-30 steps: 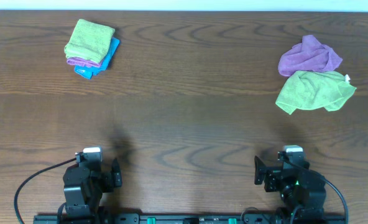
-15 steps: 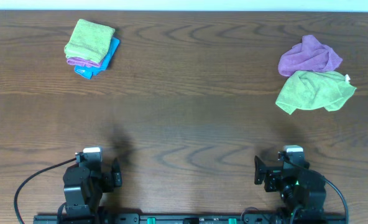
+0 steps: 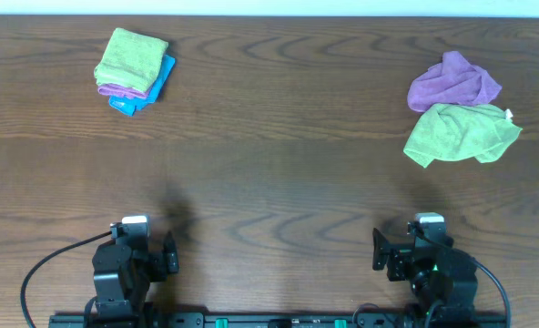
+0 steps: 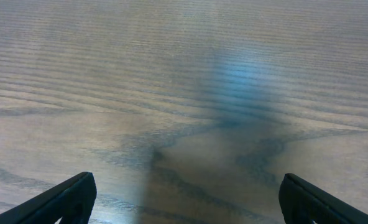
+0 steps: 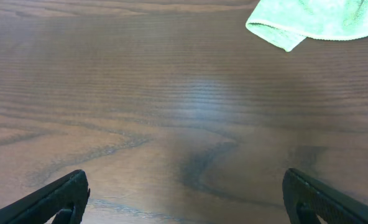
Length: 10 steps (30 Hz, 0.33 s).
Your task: Fold the cloth
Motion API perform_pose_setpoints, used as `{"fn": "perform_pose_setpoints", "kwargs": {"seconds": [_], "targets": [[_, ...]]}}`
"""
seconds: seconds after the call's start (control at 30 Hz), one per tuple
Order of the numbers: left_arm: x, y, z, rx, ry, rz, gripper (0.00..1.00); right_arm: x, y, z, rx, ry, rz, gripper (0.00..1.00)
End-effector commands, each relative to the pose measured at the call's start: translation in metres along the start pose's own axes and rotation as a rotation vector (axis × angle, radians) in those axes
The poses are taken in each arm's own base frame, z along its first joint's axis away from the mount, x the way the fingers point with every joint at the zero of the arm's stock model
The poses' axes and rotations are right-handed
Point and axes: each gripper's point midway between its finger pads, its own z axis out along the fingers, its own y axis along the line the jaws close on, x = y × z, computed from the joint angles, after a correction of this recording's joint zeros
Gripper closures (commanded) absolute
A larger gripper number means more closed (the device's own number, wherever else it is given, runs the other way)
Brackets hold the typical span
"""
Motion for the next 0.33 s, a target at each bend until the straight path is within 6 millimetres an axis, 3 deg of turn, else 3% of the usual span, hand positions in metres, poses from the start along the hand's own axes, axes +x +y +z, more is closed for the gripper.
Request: {"fn": "perform_pose_setpoints", "kwargs": {"seconds": [0.0,0.3], "targets": [[0.0112,0.0043,0.0046,-0.024,0.032,-0.019,0.05,0.0017,-0.0035,0.0016,0.015,-0.004,0.02,0.01],[0.0111,0.0043,0.0046,-0.024,0.031,-0.019,0.05,0.0017,-0.0035,0.0016,0.015,-0.004,0.02,0.01]]}}
